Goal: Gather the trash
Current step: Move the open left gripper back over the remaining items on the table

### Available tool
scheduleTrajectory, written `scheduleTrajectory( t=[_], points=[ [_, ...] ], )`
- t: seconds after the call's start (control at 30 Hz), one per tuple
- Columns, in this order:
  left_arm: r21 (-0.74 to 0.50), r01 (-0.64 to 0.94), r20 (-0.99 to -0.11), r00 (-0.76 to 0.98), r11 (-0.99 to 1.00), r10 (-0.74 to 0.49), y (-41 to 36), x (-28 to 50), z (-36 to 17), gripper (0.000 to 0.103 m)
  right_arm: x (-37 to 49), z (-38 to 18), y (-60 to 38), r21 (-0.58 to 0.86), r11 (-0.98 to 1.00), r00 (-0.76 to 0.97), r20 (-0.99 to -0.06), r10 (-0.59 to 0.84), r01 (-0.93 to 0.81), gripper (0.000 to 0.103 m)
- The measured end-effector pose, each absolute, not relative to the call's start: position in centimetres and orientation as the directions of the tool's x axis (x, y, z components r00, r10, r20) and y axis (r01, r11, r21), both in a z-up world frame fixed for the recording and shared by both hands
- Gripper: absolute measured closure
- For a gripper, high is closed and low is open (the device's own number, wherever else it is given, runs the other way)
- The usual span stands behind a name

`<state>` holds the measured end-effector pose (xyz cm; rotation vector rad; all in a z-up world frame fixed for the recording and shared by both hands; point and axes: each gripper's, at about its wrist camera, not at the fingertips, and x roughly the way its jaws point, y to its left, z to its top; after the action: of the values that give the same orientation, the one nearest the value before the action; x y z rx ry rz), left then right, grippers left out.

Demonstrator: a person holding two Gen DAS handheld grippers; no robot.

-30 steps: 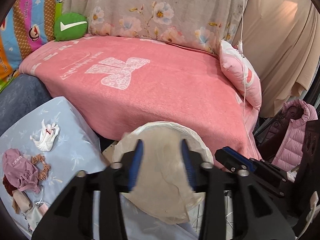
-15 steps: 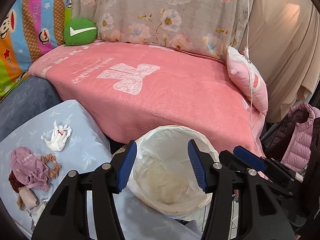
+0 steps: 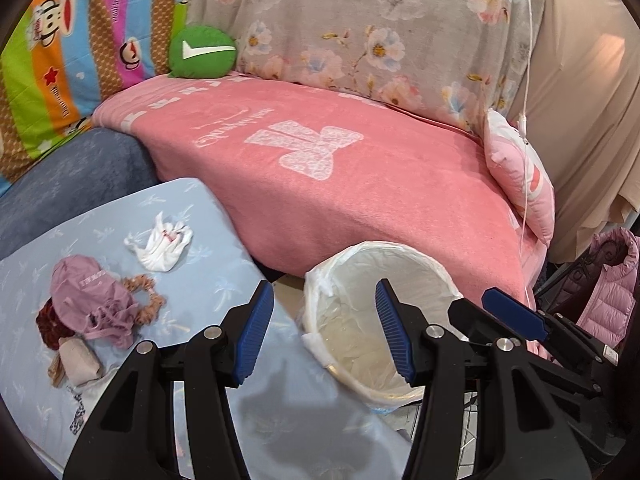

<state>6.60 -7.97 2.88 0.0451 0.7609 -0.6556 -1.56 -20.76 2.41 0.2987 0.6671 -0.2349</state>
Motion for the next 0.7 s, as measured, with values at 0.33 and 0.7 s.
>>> scheduleTrajectory(
  t=[0.33, 0.7],
  points=[
    [-0.191, 0.45, -0.678, 0.582, 0.872, -0.449, -1.9, 6.8, 1.2, 0.038, -0.4, 2.5, -15.1, 0.165, 0.964, 0.757, -0.652, -0.052, 0.209, 0.056],
    [-0.157, 0.31, -0.714, 0.62, 0.938, -0.325, 4.9, 7.1, -1.0, 0.028, 0.8, 1.5, -9.6, 0.148, 0.983, 0.736, -0.677, 0.019, 0.112, 0.052]
  ],
)
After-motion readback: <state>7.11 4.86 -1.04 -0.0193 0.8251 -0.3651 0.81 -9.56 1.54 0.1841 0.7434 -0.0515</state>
